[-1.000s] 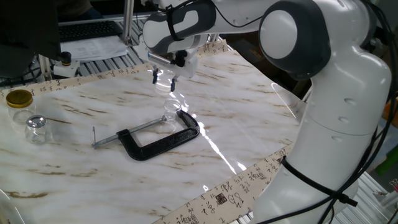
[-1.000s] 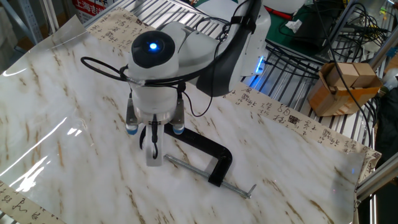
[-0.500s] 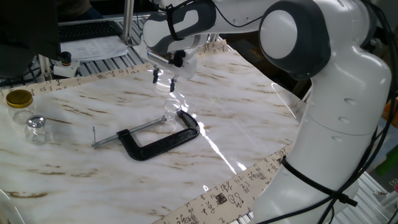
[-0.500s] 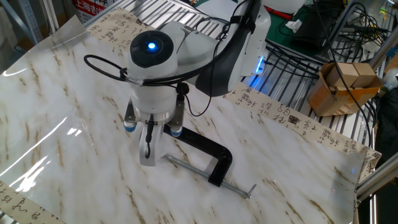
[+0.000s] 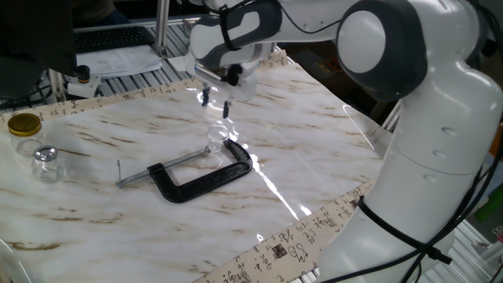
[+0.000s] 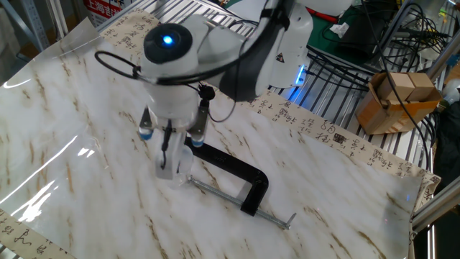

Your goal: Screw the lid onto the jar

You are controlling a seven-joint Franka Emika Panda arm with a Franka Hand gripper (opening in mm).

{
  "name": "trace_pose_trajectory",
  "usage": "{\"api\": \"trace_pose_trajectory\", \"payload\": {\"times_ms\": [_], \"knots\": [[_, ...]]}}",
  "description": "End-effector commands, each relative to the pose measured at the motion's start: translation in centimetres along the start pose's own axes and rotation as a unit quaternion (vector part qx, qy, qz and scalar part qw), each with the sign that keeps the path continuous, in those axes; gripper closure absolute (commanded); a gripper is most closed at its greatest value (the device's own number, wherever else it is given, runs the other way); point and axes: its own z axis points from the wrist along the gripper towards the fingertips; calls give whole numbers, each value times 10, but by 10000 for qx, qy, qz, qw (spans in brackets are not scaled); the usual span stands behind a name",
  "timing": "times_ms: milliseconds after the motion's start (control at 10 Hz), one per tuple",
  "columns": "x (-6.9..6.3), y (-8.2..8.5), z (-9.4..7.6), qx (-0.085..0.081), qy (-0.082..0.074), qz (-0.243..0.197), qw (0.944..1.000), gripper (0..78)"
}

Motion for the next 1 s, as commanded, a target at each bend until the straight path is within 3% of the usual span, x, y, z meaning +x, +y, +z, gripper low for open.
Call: {"api": "trace_pose_trajectory", "payload": {"times_ms": [100, 300, 400, 500, 1000], "knots": [[-12, -5, 0, -172, 6, 842, 9963, 764], [-17, -7, 5, -313, -22, 1293, 9911, 764], [-18, -7, 6, -328, -30, 1314, 9908, 764], [-22, -12, 13, -463, -135, 1442, 9884, 764], [-21, -16, 19, -594, -88, 1675, 9840, 764]]}}
